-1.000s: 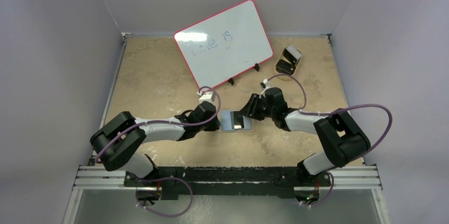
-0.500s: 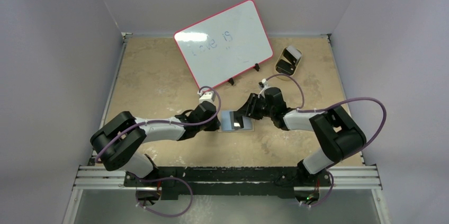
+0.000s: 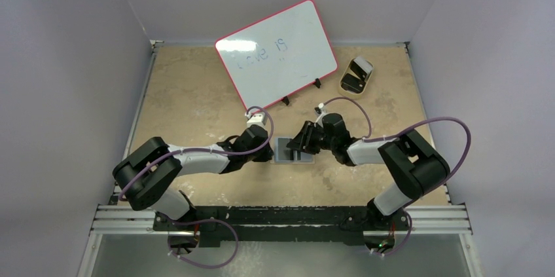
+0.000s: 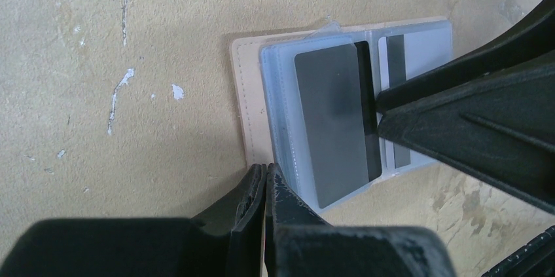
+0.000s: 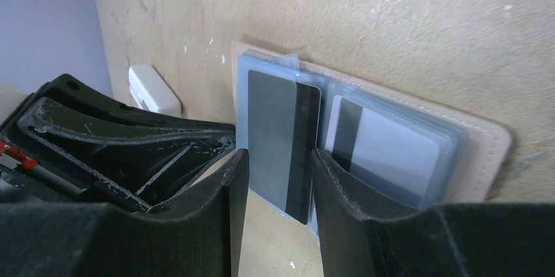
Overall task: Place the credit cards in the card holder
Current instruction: Insert the credit card into the card holder.
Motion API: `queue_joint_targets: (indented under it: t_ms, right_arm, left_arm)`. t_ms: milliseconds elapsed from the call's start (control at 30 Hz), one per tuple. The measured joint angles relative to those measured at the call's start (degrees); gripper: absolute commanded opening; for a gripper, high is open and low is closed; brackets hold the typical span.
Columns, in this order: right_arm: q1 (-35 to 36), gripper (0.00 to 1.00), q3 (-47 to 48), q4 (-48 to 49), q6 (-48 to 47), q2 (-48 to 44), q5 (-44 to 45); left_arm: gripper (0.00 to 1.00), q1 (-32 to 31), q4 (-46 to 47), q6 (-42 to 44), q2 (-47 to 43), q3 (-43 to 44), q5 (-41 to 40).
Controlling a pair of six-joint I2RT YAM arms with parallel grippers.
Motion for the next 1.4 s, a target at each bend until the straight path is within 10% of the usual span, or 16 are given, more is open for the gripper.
queue_joint_targets:
  t_ms: [600,967,1400]
  right_arm:
    - [3.3,0.40,0.2,0.9,1.1,1.5,0.5]
    - [4.0,0.34,5.6,-18.0,-6.8,-9.4,8.2]
    - [4.0,0.22,6.8,-22.1,-11.2,-4.9,11.1]
  left_arm:
    - [0.01,0.0,-2.4,-0.7,-1.4,0.0,-0.6]
    - [0.31,0.0,-6.8,-5.2,-10.4,0.0,-2.8]
    - [0.43,3.9,5.4,-9.9,-6.1,-1.6,4.0]
